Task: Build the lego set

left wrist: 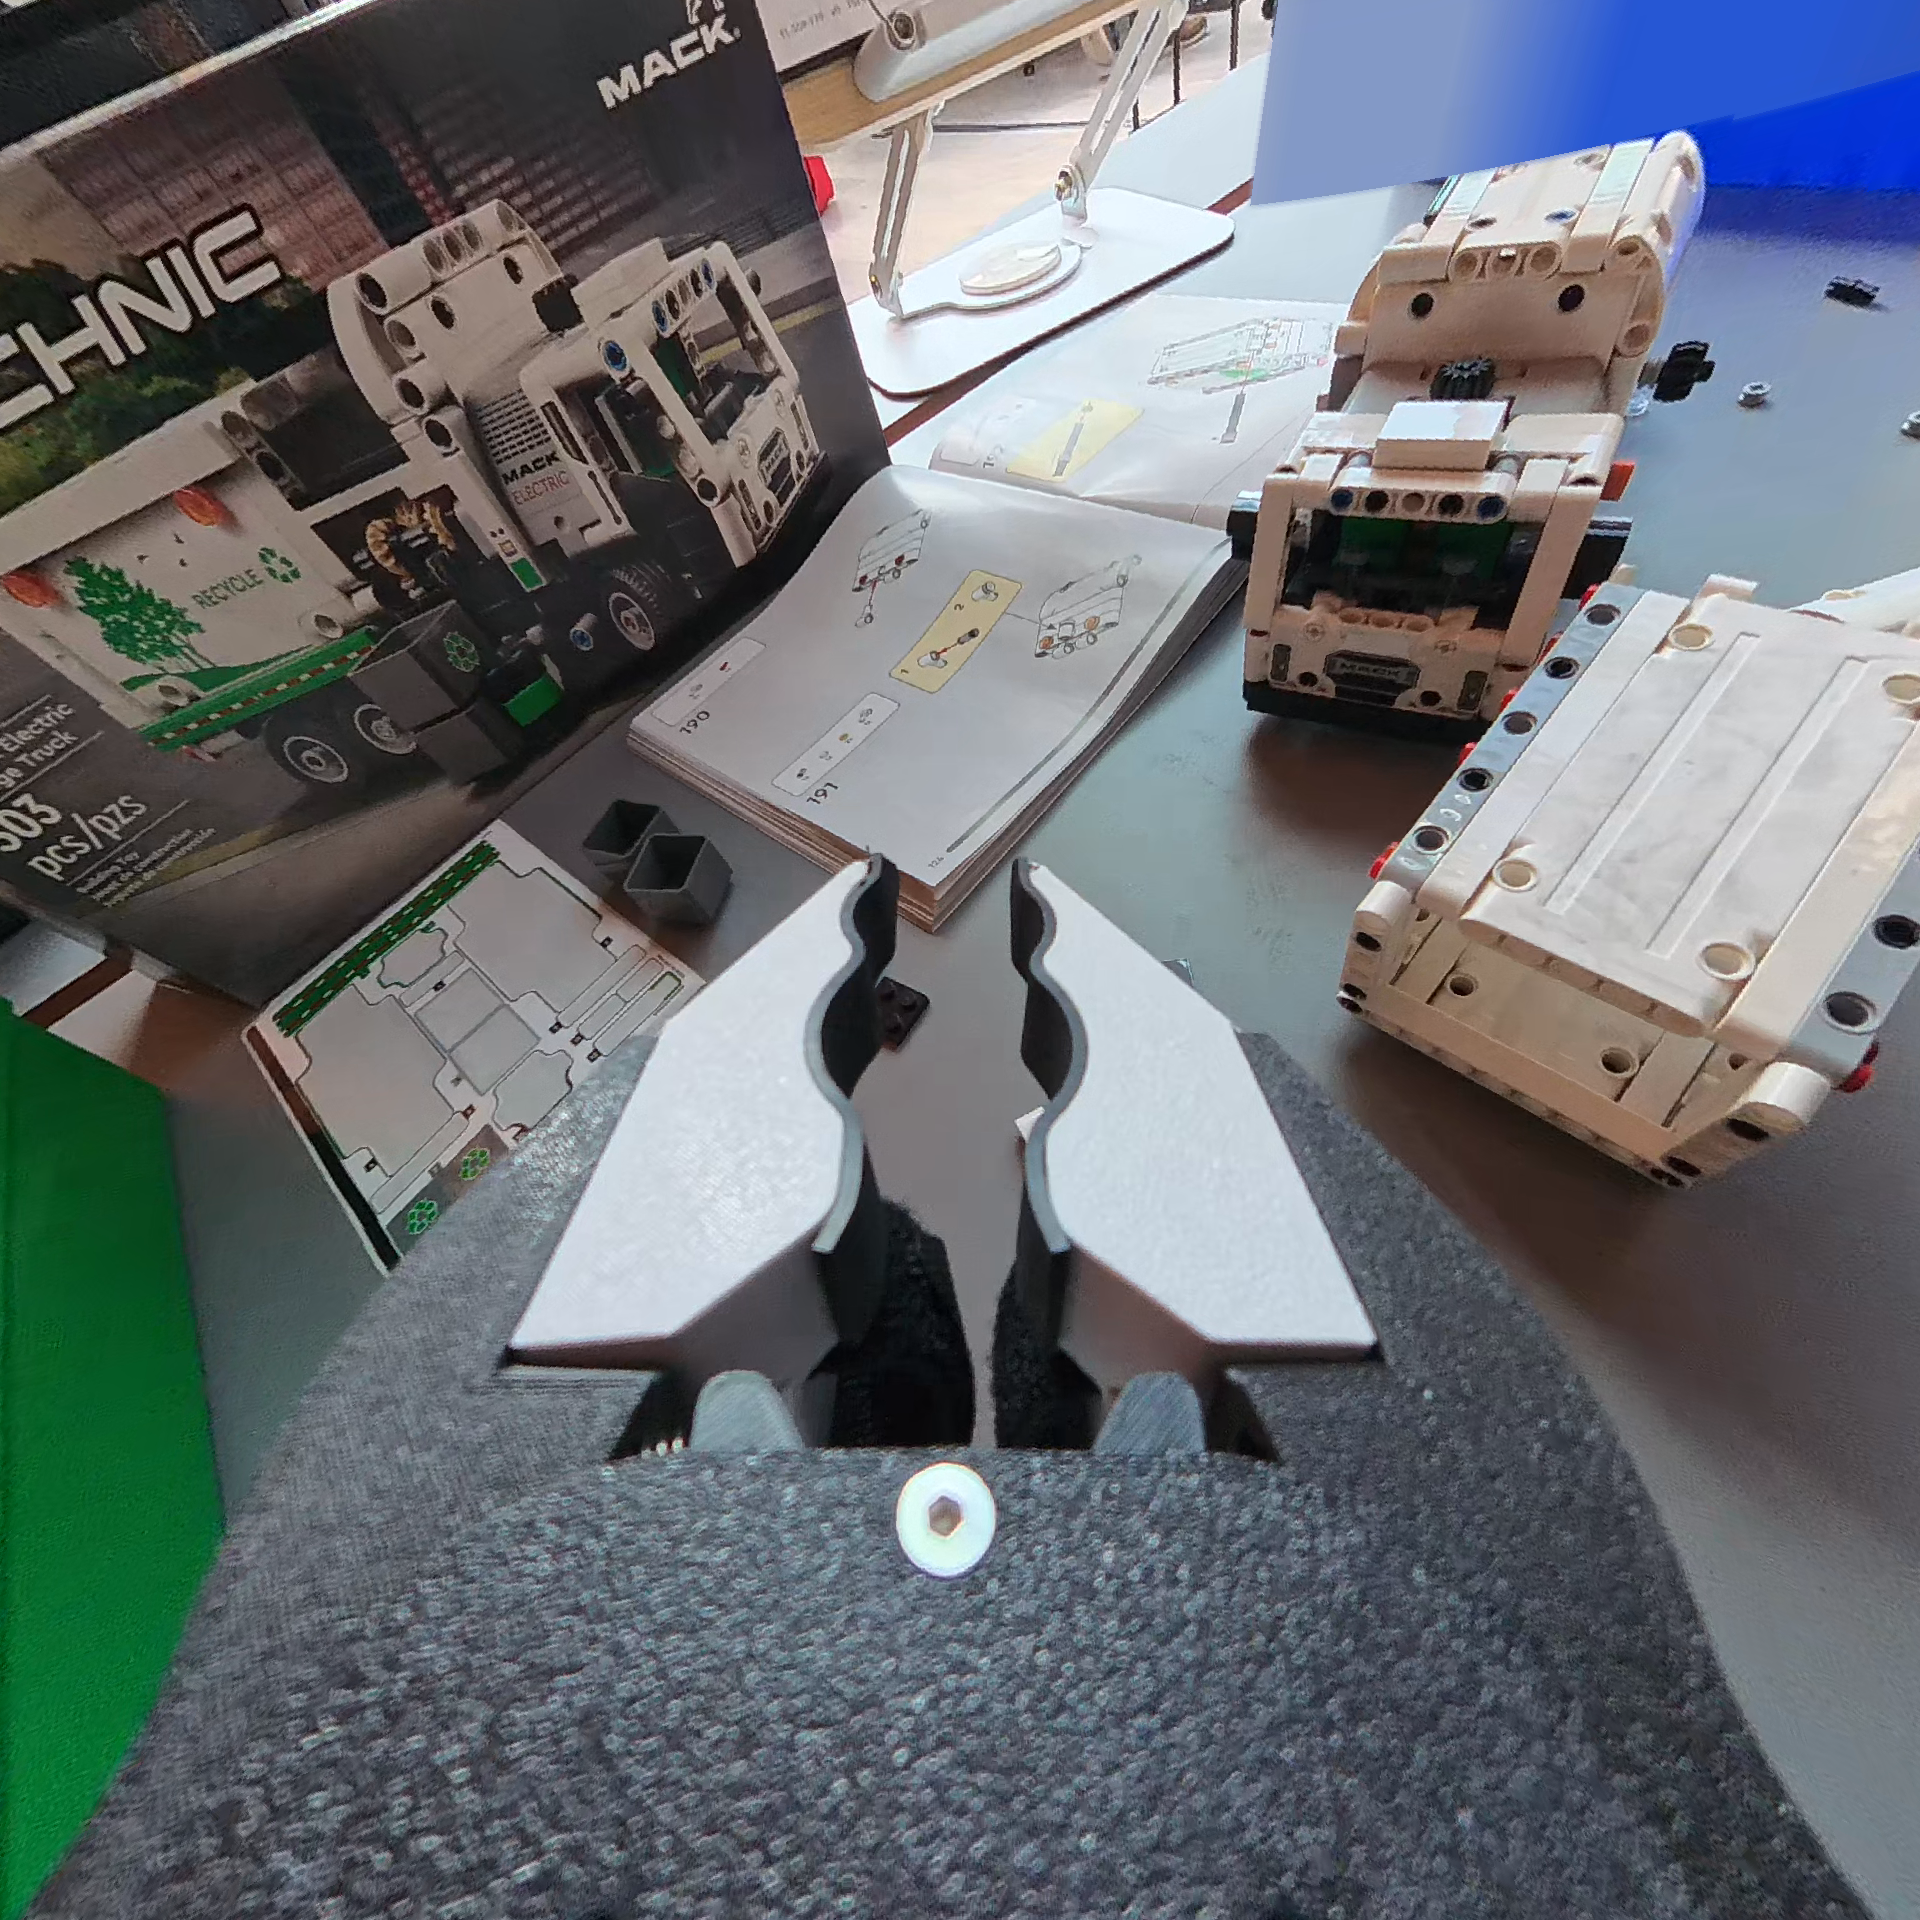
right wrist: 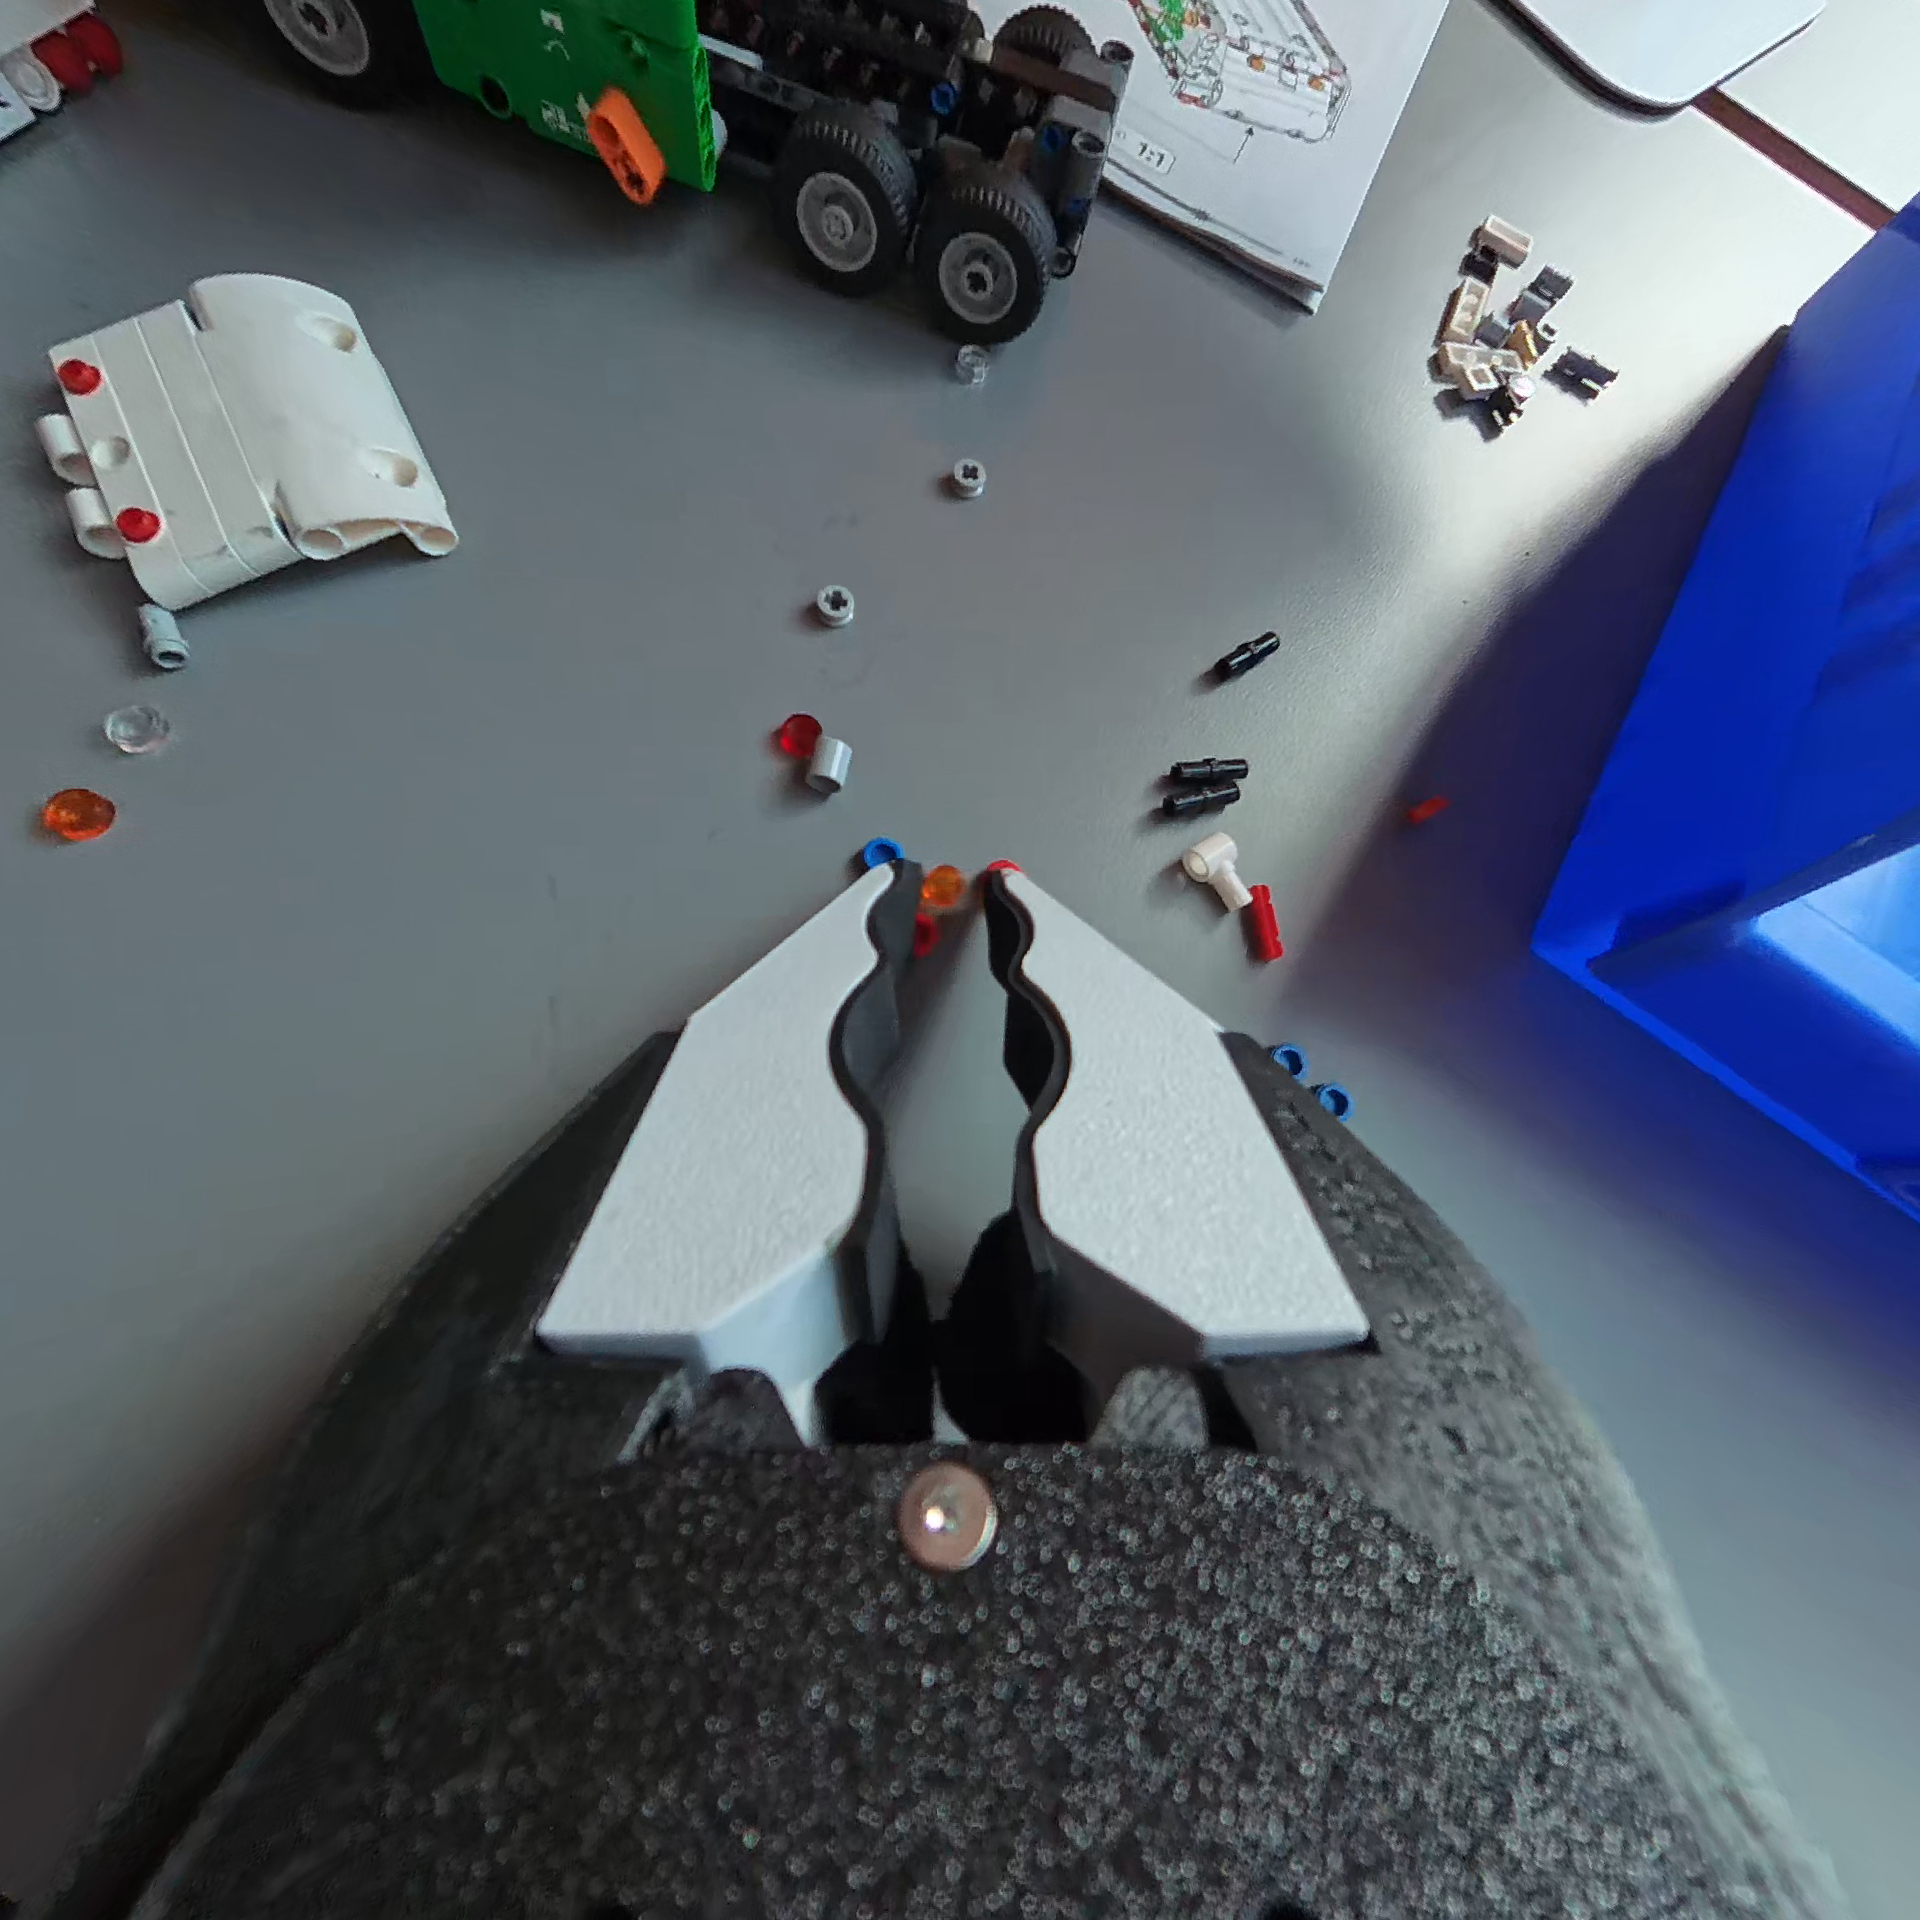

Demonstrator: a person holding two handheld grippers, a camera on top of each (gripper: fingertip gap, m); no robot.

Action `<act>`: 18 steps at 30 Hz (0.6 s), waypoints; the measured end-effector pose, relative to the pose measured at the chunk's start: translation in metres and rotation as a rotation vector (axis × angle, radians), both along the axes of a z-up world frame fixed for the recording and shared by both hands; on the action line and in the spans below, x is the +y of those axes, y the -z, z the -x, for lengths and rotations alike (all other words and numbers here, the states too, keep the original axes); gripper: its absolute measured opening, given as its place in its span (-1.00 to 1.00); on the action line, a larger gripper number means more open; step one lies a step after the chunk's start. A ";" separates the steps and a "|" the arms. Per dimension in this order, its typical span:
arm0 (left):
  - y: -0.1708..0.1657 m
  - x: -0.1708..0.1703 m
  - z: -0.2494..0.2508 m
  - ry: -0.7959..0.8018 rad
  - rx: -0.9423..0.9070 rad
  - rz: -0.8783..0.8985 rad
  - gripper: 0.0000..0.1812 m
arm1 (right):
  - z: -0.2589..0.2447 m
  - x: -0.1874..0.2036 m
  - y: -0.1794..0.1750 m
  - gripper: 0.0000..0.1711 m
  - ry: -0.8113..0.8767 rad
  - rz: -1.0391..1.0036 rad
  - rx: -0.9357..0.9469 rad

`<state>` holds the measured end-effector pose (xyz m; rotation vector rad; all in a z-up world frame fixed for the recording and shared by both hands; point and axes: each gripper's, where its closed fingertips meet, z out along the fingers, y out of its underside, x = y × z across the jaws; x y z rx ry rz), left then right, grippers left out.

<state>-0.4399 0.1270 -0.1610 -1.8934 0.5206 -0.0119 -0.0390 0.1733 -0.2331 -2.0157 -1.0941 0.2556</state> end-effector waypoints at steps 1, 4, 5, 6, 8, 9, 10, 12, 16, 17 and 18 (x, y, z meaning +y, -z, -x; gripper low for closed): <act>0.000 0.000 0.000 0.000 0.000 0.001 -0.79 | 0.000 0.001 0.000 -0.85 0.002 -0.002 -0.002; 0.000 0.000 0.001 -0.003 -0.001 0.000 -0.79 | -0.002 0.002 0.000 -0.84 0.006 -0.013 -0.013; 0.000 0.000 0.001 -0.004 -0.003 0.000 -0.79 | -0.002 0.002 -0.001 -0.84 0.008 -0.016 -0.014; 0.000 0.001 0.001 -0.004 -0.003 0.001 -0.79 | -0.002 0.001 -0.001 -0.84 0.007 -0.015 -0.012; 0.001 0.001 0.001 -0.004 -0.002 0.005 -0.79 | -0.001 0.000 -0.003 -0.85 0.010 -0.014 0.004; 0.002 0.001 0.001 -0.003 -0.001 0.007 -0.79 | 0.000 -0.001 -0.002 -0.86 0.007 -0.008 0.007; 0.002 0.001 0.001 -0.002 0.000 0.007 -0.79 | 0.001 -0.001 -0.002 -0.87 0.004 -0.009 0.005; 0.003 0.001 0.001 -0.002 0.002 0.009 -0.79 | 0.001 0.000 -0.002 -0.88 0.003 -0.033 -0.016; 0.002 0.001 0.001 -0.002 -0.001 0.006 -0.79 | 0.003 0.002 0.000 -0.89 -0.007 -0.035 -0.034; 0.001 0.001 0.001 -0.003 0.000 0.005 -0.79 | 0.002 0.003 0.000 -0.89 -0.005 -0.032 -0.032; 0.001 0.001 0.001 -0.004 0.003 0.003 -0.79 | 0.002 0.004 0.000 -0.89 -0.002 -0.028 -0.029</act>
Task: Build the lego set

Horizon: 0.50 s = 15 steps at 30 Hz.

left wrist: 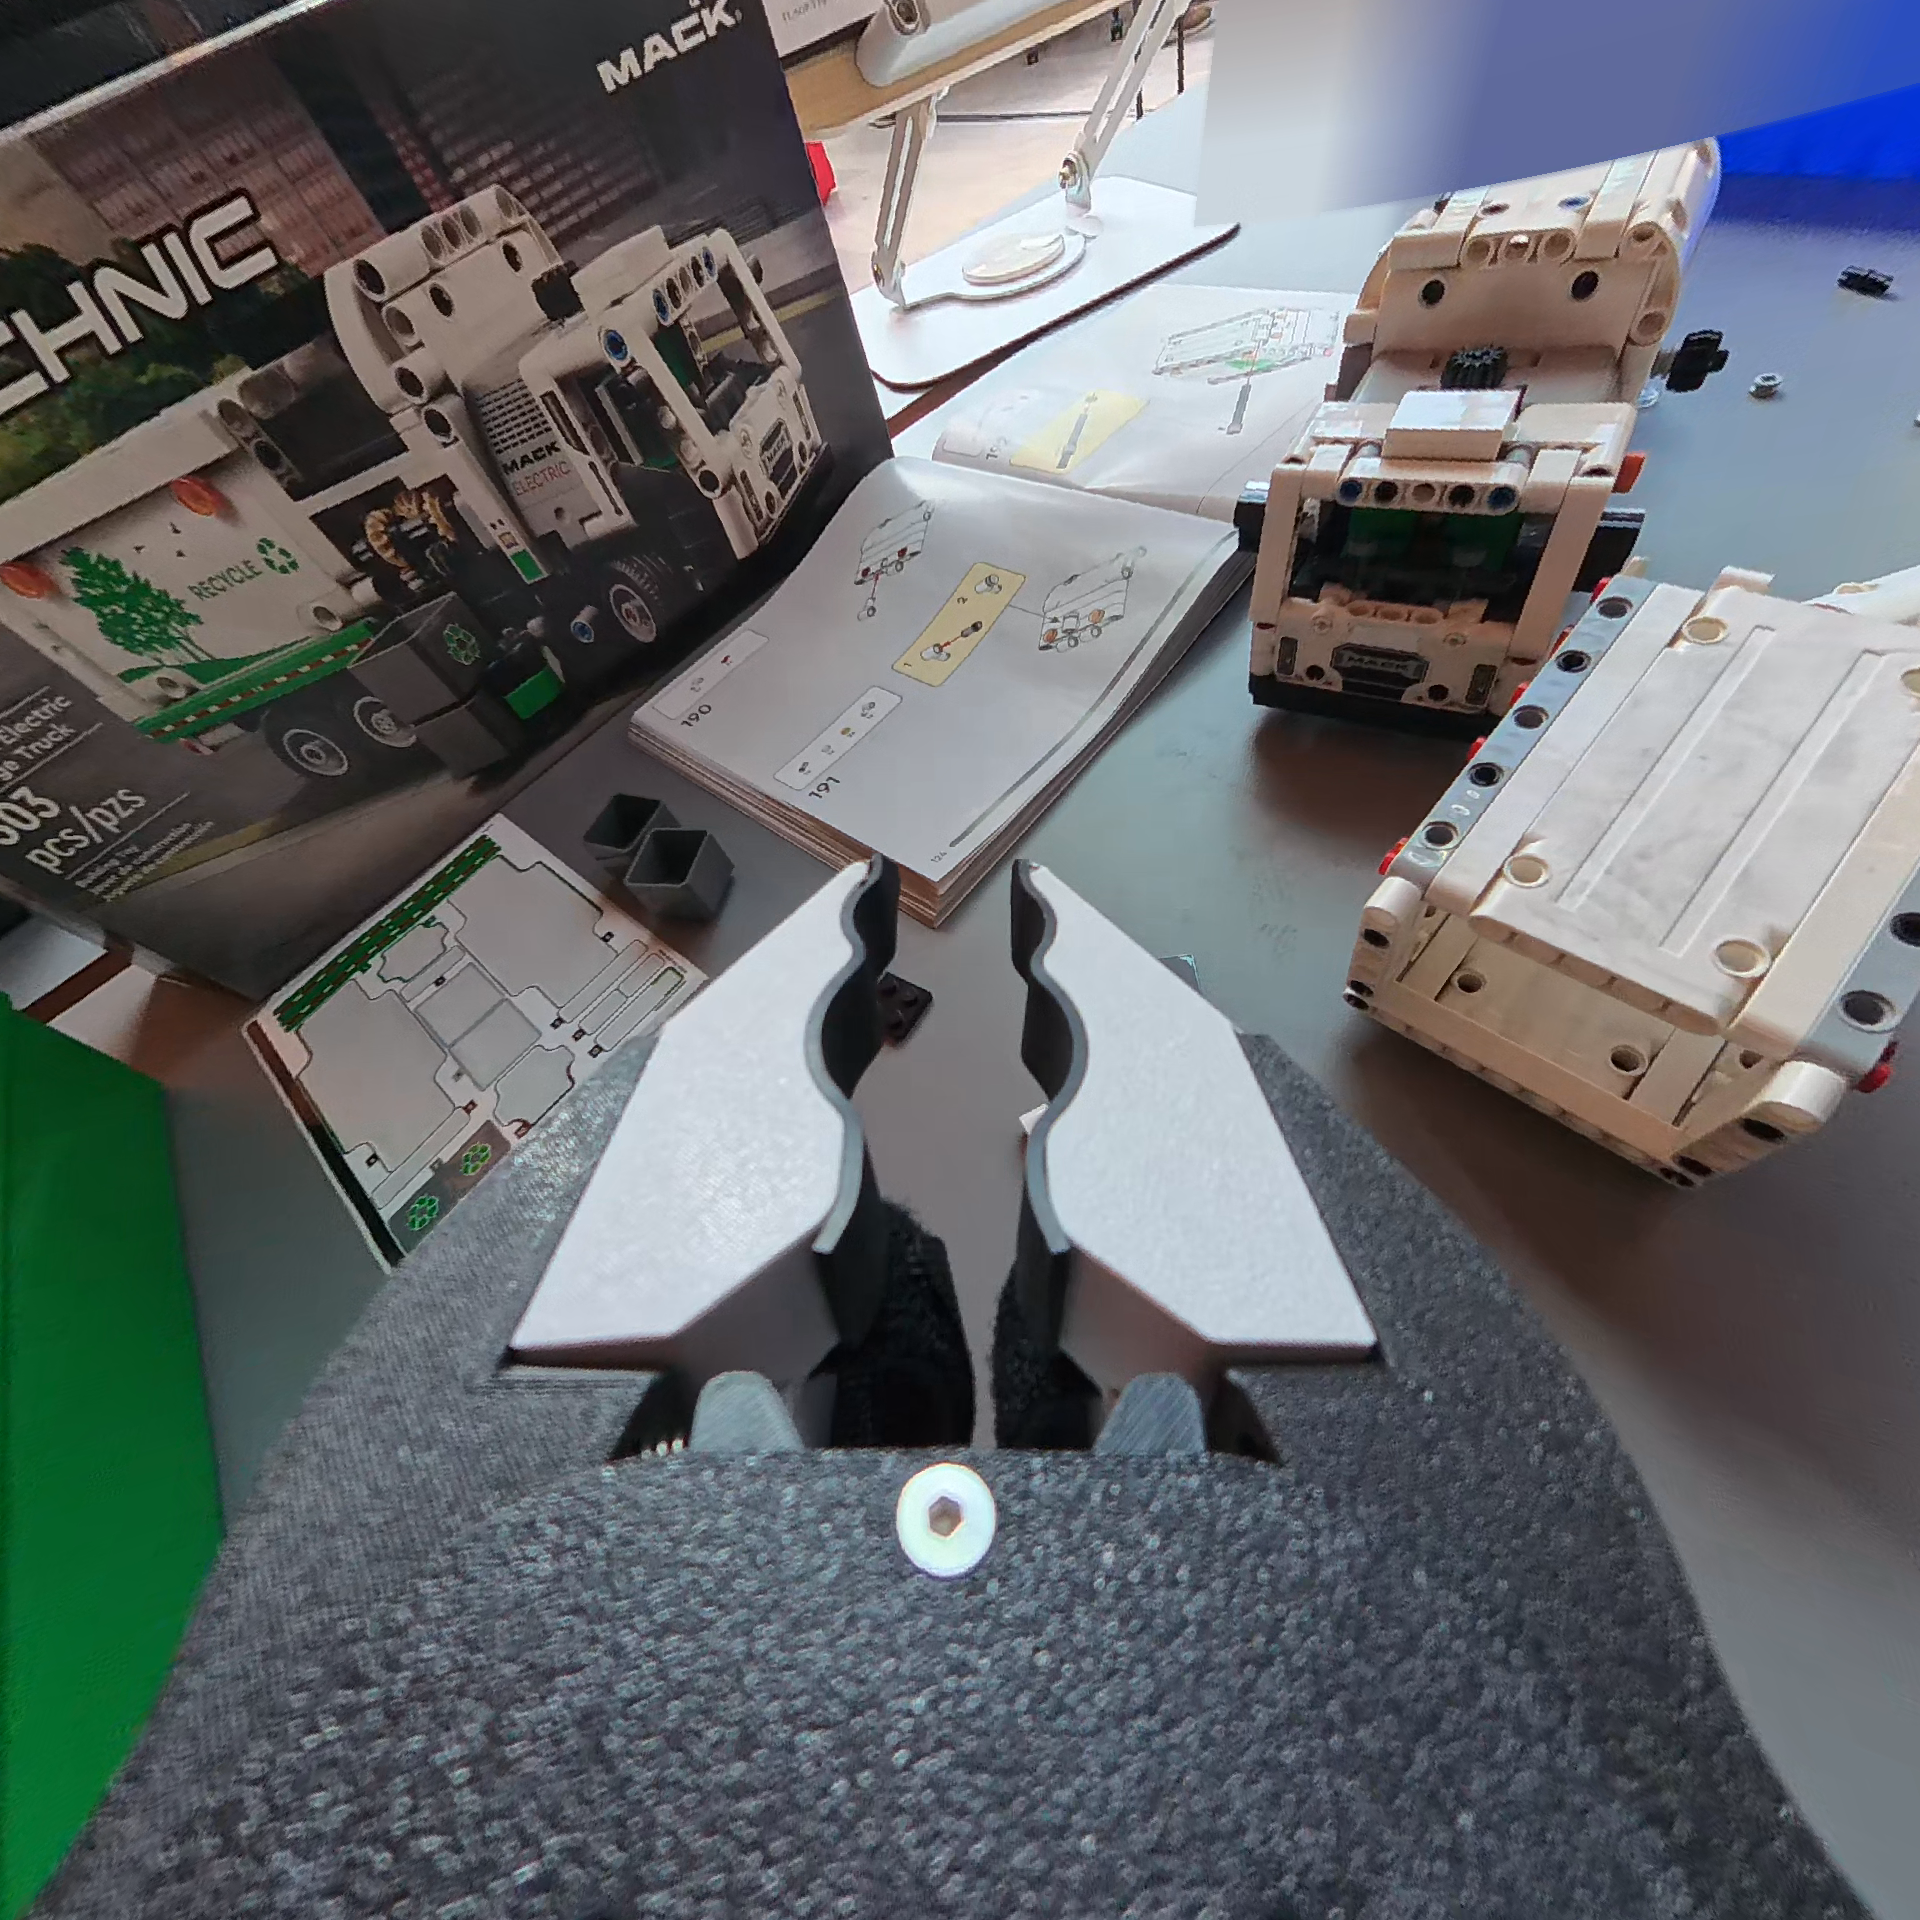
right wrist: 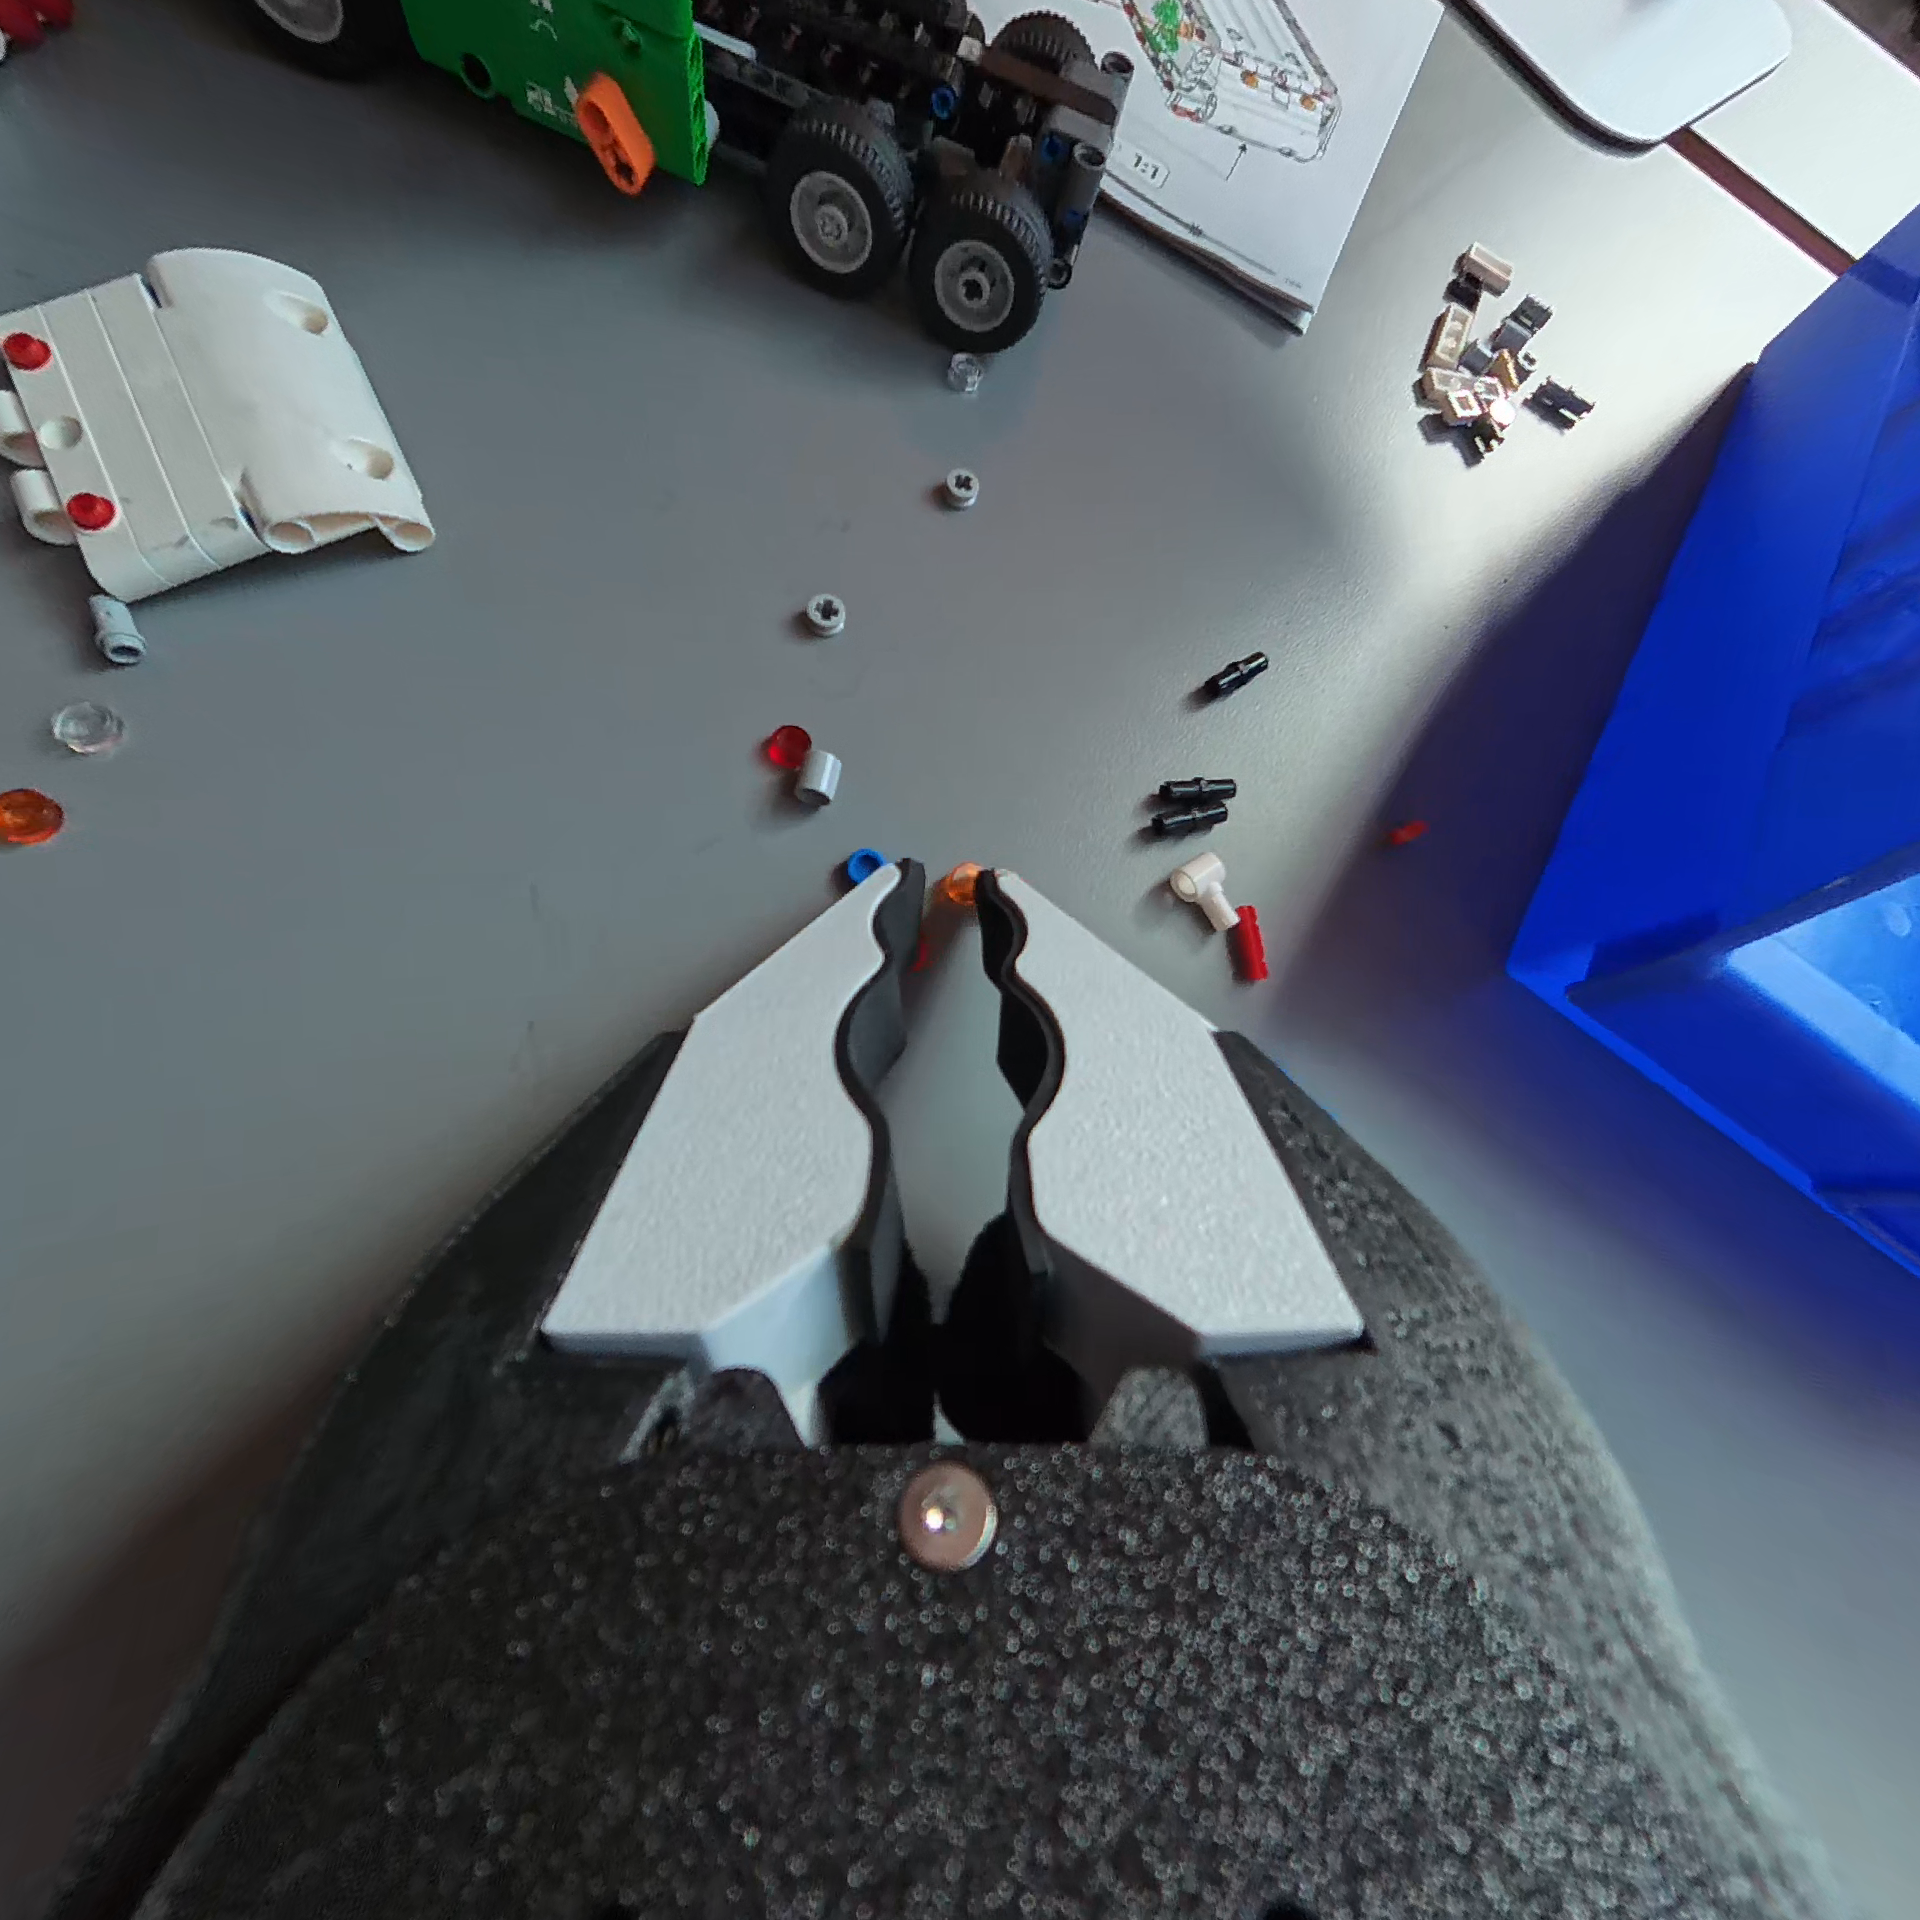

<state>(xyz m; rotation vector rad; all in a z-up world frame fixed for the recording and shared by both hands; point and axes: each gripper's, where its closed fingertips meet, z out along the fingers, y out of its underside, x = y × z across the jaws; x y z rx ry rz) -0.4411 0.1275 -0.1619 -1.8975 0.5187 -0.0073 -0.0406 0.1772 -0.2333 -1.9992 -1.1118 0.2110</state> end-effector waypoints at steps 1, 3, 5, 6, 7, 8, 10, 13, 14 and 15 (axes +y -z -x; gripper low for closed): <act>-0.001 0.000 0.000 -0.001 0.001 -0.003 -0.79 | -0.001 0.002 0.000 -0.89 0.007 0.001 0.000; -0.001 0.000 0.000 0.001 -0.002 -0.003 -0.79 | -0.001 0.003 0.000 -0.89 0.003 0.005 0.001; -0.001 0.000 0.000 0.000 -0.002 -0.004 -0.79 | 0.000 0.003 -0.002 -0.89 -0.006 -0.005 0.000; -0.001 0.000 0.000 0.000 -0.002 -0.002 -0.79 | 0.001 0.002 -0.002 -0.89 -0.013 -0.009 -0.006; -0.001 0.000 0.000 0.000 -0.002 -0.002 -0.79 | 0.001 0.002 -0.002 -0.88 -0.019 -0.012 -0.016; -0.001 0.000 0.000 0.001 -0.002 -0.002 -0.79 | 0.001 0.002 -0.001 -0.88 -0.022 -0.016 -0.029; -0.001 0.000 0.000 0.002 -0.001 -0.001 -0.79 | 0.000 0.004 0.000 -0.88 -0.019 -0.025 -0.041; -0.001 0.000 0.000 0.000 0.001 -0.005 -0.79 | 0.001 0.004 0.001 -0.92 -0.026 0.001 -0.025; -0.002 0.000 0.000 0.000 0.000 -0.005 -0.79 | 0.002 0.004 0.001 -0.93 -0.027 0.007 -0.019; -0.002 0.000 0.000 -0.001 0.000 -0.006 -0.79 | 0.002 0.004 0.001 -0.93 -0.027 0.011 -0.013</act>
